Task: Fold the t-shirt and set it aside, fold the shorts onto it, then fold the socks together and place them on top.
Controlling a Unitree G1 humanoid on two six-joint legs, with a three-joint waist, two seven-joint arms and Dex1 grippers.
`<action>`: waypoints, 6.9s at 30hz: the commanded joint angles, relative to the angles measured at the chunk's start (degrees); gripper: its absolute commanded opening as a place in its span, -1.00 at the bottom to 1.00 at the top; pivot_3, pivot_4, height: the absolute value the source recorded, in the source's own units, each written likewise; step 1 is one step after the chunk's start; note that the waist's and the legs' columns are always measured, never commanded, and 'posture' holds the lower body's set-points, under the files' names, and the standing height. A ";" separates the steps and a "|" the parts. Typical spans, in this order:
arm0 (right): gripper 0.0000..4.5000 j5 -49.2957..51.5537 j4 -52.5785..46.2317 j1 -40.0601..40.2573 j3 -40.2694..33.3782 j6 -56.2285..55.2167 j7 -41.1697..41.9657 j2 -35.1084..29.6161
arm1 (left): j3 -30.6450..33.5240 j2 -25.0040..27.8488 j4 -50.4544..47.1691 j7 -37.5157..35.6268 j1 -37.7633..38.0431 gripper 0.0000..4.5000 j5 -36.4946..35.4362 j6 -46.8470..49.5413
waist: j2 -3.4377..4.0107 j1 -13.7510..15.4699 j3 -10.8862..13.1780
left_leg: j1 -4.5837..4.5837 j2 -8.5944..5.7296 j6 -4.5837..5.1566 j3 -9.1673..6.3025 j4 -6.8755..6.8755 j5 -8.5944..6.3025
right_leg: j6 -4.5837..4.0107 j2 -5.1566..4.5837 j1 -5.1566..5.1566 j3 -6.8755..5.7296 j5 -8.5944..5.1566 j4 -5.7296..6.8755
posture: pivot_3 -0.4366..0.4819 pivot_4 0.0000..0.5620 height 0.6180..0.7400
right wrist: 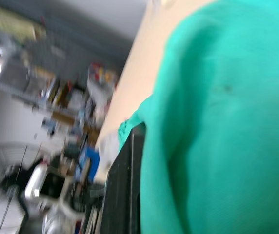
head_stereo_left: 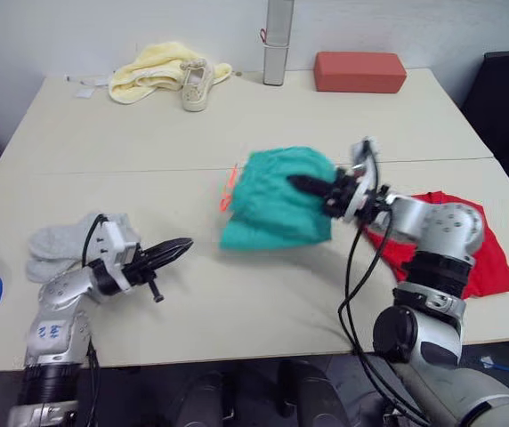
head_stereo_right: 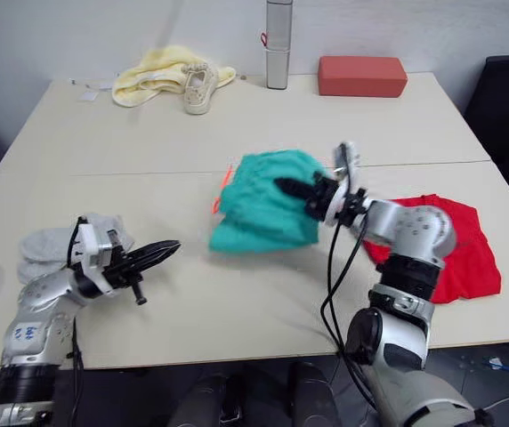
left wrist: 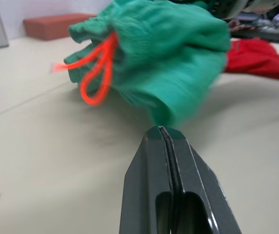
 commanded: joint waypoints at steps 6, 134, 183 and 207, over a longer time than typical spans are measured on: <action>-0.99 12.49 -13.36 -0.34 -17.13 -8.34 -19.79 -3.33 | -3.87 -2.33 2.27 -2.55 -3.54 -1.00 -0.43 0.89 | 0.04 0.33 0.03 | -0.01 0.00 0.03 0.08 -0.02 0.02 | 0.01 0.07 0.00 0.02 0.00 -0.02 | -0.05 -0.47 1.00; 1.00 -8.26 -26.79 52.91 33.57 -85.04 53.64 -26.81 | 26.07 4.48 -6.86 101.18 8.71 0.97 -72.97 41.03 | -0.11 2.80 -0.01 | 1.12 0.08 -0.48 -0.10 -0.29 -0.28 | -0.04 -0.02 1.14 0.04 0.17 -0.90 | -0.05 -0.47 1.00; 1.00 -8.97 -33.12 63.35 23.56 -81.66 45.74 -31.90 | 3.40 -18.09 -9.30 92.34 -8.00 -0.98 -58.83 58.42 | -0.11 6.63 -0.02 | 0.97 -0.04 -0.40 -0.09 -0.19 -0.24 | 0.21 0.02 1.21 0.00 0.31 -1.07 | -0.05 -0.47 1.00; 1.00 -7.56 -40.12 76.95 22.38 -77.71 41.82 -29.90 | -4.76 -7.91 -15.62 62.71 -3.52 0.43 -44.93 63.53 | -0.05 5.83 -0.05 | 0.97 0.07 -0.35 -0.13 -0.37 -0.27 | 0.05 0.07 1.20 -0.05 0.28 -1.39 | -0.05 -0.47 1.00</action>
